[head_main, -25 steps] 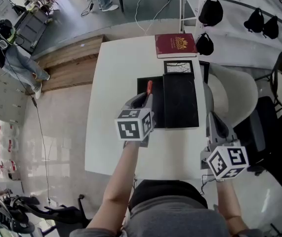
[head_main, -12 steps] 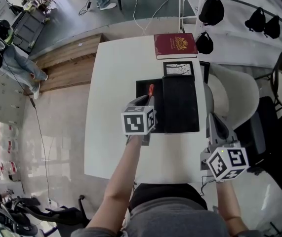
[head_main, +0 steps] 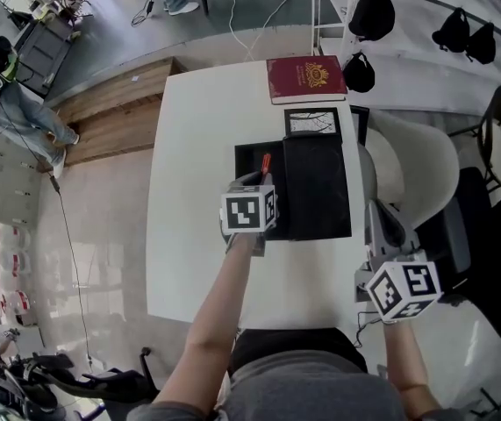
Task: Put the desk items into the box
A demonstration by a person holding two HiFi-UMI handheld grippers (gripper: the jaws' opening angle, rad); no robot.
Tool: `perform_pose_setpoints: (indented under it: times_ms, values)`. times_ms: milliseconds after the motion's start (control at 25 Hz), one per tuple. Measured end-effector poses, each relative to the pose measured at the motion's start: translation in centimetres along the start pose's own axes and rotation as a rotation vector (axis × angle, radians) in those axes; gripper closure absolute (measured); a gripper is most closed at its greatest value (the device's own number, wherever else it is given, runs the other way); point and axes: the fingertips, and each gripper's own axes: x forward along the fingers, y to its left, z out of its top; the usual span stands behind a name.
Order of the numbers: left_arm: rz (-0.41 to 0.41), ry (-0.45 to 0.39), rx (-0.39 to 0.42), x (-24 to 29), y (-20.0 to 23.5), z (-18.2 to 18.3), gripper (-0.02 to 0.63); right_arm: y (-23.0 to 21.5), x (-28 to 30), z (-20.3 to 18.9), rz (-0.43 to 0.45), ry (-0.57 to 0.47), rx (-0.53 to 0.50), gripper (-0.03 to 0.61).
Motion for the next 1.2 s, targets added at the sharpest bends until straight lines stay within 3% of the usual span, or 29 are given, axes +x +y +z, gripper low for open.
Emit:
perform_pose_setpoints:
  times_ms: [1200]
  values:
    - [0.007,0.149,0.017,3.8,-0.2,-1.8,0.562,-1.0,0.3,-0.2,-0.025,0.011,0.009,0.574]
